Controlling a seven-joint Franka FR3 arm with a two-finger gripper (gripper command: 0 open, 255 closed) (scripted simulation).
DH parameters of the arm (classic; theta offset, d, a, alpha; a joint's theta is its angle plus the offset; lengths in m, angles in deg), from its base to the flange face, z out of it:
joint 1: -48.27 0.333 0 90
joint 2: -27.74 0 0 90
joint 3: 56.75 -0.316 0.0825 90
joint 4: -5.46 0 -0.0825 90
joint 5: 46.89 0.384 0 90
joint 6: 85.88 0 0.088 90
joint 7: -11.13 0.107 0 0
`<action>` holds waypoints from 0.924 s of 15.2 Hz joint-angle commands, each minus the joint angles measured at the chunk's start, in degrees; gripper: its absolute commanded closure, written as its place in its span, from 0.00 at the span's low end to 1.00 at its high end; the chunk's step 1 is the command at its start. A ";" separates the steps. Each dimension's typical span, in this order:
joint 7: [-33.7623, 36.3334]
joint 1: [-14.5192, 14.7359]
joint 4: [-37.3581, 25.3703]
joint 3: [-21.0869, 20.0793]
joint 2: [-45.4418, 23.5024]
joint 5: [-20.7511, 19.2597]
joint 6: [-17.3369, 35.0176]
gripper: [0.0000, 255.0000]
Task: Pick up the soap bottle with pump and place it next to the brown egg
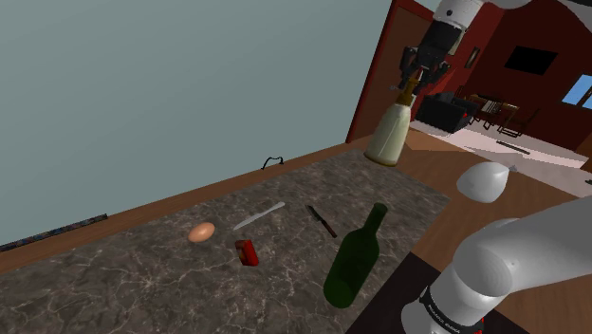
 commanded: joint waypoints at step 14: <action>10.67 2.60 -5.99 -7.73 0.13 2.62 -5.23 1.00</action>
